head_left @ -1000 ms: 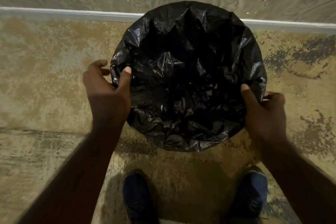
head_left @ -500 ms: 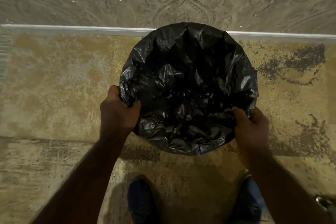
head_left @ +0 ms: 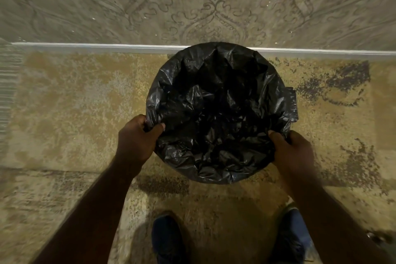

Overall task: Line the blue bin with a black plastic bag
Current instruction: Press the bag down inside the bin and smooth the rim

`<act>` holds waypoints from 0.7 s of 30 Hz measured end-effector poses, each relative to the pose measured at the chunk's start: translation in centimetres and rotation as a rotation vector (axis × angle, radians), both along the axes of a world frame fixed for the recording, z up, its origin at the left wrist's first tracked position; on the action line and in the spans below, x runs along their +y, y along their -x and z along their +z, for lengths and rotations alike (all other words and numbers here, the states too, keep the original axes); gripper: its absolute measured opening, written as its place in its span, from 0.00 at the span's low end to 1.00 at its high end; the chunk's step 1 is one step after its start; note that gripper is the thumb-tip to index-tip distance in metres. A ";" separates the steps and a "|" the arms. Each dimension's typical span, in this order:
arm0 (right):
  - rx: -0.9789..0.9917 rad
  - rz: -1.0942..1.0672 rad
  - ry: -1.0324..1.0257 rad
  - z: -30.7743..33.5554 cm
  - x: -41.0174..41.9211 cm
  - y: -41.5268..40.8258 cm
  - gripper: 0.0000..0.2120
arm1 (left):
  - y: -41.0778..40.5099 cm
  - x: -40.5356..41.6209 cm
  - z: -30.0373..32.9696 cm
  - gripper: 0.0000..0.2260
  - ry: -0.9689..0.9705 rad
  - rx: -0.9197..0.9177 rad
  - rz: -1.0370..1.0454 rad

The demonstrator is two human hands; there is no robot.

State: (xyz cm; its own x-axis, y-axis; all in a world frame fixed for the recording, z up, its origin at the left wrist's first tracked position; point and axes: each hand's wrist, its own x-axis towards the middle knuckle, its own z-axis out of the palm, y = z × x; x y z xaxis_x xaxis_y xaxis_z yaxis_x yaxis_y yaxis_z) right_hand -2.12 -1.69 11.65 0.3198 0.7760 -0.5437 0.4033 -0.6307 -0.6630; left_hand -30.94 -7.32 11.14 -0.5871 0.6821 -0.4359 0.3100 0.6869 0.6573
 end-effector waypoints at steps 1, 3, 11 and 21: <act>0.002 0.012 -0.013 0.2 0.0 0.1 0.14 | 0.0 0.0 0.1 0.08 0.004 -0.028 0.000; 0.020 0.027 -0.044 0.8 0.0 0.1 0.16 | -0.1 -0.1 0.5 0.08 -0.001 -0.055 0.017; 0.044 0.014 -0.121 8.4 -0.5 -1.3 0.17 | -1.2 -0.6 8.3 0.07 -0.018 0.033 -0.041; 0.099 0.078 -0.210 21.2 0.6 -1.8 0.22 | -1.0 -1.6 22.1 0.01 -0.168 -0.147 0.067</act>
State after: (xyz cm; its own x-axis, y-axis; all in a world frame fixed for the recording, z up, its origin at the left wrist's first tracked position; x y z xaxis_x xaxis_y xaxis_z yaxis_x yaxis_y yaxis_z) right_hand -0.35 -1.12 32.80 0.2071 0.8957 -0.3935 0.3719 -0.4441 -0.8152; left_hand -29.90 -8.89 33.22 -0.5725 0.7139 -0.4033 0.1599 0.5796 0.7991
